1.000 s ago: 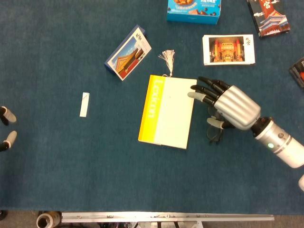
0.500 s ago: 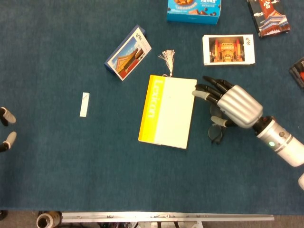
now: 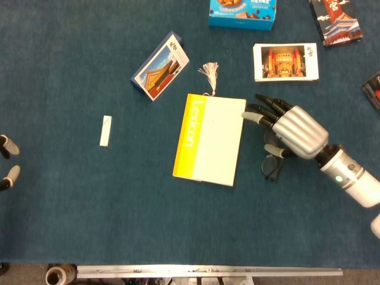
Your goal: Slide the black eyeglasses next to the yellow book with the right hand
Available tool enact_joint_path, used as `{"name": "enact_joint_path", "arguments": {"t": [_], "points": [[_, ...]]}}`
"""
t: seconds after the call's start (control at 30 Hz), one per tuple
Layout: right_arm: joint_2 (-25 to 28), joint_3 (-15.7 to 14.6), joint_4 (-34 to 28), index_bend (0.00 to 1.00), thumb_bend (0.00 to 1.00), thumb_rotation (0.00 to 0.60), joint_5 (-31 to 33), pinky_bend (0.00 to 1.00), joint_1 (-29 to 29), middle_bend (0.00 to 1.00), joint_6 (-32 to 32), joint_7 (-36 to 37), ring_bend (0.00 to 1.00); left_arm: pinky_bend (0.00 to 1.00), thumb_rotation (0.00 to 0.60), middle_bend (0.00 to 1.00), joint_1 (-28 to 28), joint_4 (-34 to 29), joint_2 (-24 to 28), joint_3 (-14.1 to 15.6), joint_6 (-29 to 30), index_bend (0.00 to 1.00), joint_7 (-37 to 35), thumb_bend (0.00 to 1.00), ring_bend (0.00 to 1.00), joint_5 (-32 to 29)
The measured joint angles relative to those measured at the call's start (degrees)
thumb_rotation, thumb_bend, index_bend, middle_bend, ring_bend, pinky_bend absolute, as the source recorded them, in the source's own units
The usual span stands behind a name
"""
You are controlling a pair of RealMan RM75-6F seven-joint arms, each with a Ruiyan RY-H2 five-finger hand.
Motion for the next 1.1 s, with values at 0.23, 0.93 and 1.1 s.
{"name": "enact_joint_path", "arguments": {"t": [0.23, 0.93, 1.1], "points": [[-0.2, 0.5, -0.2, 0.19, 0.2, 0.6, 0.1, 0.21, 0.1, 0.18, 1.1, 0.0, 0.05, 0.56, 0.6, 0.52, 0.1, 0.1, -0.1, 0.0, 0.1, 0.46, -0.1, 0.28, 0.46, 0.1], [-0.4, 1.0, 2.5, 0.19, 0.23, 0.6, -1.2, 0.21, 0.5, 0.18, 5.6, 1.4, 0.05, 0.56, 0.6, 0.52, -0.1, -0.1, -0.1, -0.1, 0.0, 0.46, 0.2, 0.28, 0.46, 0.3], [-0.5, 0.9, 3.2, 0.19, 0.23, 0.6, -1.0, 0.21, 0.5, 0.18, 5.4, 1.3, 0.05, 0.56, 0.6, 0.52, -0.1, -0.2, -0.1, -0.1, 0.1, 0.46, 0.1, 0.28, 0.46, 0.4]]}}
